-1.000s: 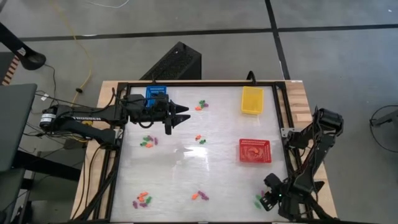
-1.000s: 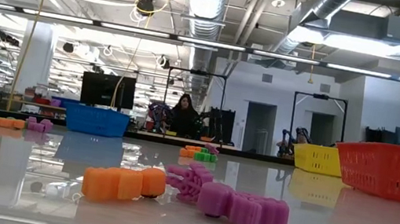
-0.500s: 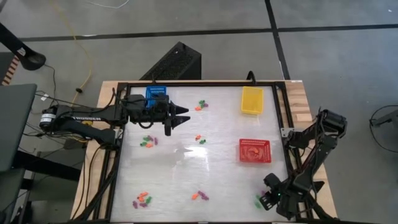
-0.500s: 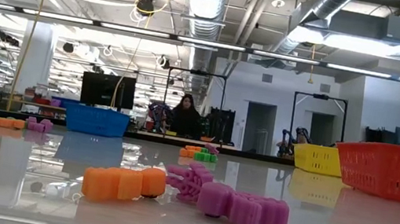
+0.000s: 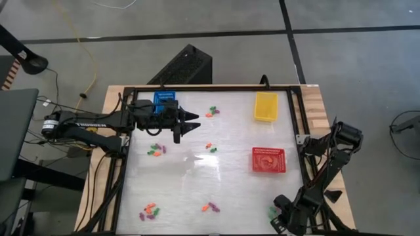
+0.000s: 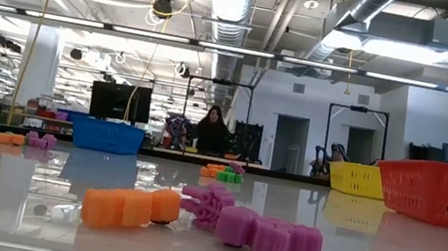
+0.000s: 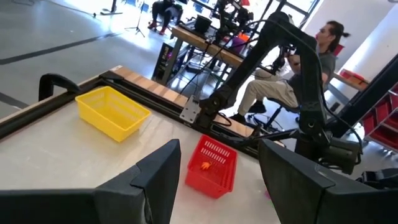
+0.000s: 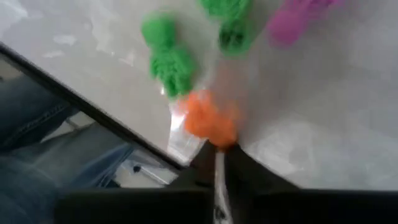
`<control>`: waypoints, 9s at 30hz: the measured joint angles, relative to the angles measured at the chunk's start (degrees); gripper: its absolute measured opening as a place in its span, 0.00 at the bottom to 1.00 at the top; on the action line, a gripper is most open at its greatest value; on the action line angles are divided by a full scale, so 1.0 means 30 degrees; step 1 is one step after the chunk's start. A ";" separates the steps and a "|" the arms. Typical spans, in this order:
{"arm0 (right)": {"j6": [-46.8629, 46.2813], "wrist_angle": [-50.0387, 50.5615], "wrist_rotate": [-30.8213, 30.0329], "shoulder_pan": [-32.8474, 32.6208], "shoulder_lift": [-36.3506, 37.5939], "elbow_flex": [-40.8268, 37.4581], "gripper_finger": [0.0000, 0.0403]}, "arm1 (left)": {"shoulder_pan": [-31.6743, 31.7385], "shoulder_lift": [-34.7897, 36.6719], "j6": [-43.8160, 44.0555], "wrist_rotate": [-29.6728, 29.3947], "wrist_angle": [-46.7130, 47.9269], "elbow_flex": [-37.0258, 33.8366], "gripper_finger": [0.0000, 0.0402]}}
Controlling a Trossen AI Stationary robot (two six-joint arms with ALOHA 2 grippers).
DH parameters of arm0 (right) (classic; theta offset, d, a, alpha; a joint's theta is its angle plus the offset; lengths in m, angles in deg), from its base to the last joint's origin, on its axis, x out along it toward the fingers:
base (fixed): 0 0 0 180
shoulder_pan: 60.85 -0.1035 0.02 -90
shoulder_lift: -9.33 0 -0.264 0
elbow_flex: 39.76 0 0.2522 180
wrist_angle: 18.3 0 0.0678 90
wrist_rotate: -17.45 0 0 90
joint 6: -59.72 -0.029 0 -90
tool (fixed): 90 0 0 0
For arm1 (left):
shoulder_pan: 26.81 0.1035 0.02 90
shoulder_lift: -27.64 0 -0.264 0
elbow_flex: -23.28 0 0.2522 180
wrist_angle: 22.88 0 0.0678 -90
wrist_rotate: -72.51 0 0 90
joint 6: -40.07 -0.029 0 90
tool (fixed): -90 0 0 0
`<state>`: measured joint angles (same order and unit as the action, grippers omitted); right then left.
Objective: Sort Halloween decoration
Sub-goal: Put the orange skeleton toy into the red bin, then put the green skeleton toy into the blue bin
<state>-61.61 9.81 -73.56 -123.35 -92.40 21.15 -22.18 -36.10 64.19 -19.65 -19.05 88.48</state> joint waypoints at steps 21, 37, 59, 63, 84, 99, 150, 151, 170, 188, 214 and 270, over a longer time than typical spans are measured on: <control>-0.0026 0.0632 -0.3508 -0.0533 0.0078 0.0804 0.42 | 0.0004 -0.0001 0.0037 0.0080 -0.0394 0.0000 0.51; 0.0031 0.1390 -0.2656 0.0478 0.0130 0.0863 0.47 | 0.0004 -0.0007 0.0043 0.0153 -0.0386 0.0000 0.51; 0.0609 0.2663 -0.0842 0.1462 0.0062 0.0901 0.06 | -0.0055 -0.0007 -0.0102 0.0284 -0.0379 0.0000 0.51; 0.0300 0.3399 -0.1721 0.1123 0.0122 0.1372 0.06 | -0.0055 -0.0007 -0.0110 0.0277 -0.0364 0.0000 0.51; 0.1171 1.3074 -1.0520 0.1616 0.1286 0.6180 0.06 | -0.0055 -0.0007 -0.0117 0.0277 -0.0350 0.0000 0.51; 0.1449 1.2569 -1.6300 0.4213 0.6786 0.1502 0.06 | -0.0055 -0.0007 -0.0117 0.0211 -0.0379 0.0000 0.51; 0.8874 1.0017 -1.3675 0.5809 2.1921 -0.4200 0.55 | -0.0738 -1.3727 0.0689 -0.2703 0.0810 0.0029 0.51; 0.9095 0.9935 -1.3836 0.5812 2.2182 -0.4200 0.55 | -0.0836 -1.3971 0.0850 -0.2986 0.0749 0.0030 0.51; 1.4685 0.6795 -1.6920 0.6015 2.4879 -0.4200 0.55 | -0.0443 -1.5972 0.4353 -0.0968 0.0304 0.0113 0.01; 1.6657 0.6444 -1.8408 0.5975 2.4661 -0.4203 0.55 | -0.0158 -1.3362 0.4317 0.6299 -0.6645 0.3712 0.00; 2.4956 -0.0547 -2.1254 0.2948 2.5724 -0.4200 0.55 | -0.1293 -2.6941 -0.2077 0.7457 0.5587 2.4145 0.00; 2.4493 -0.0512 -2.1696 0.2271 2.5724 -0.4200 0.55 | -0.1060 -1.4129 -0.1844 -0.1492 -0.3383 -0.0312 0.45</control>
<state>11.87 8.27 -138.65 -116.53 -15.22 8.54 -25.36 -78.49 58.66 -24.12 -29.20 87.54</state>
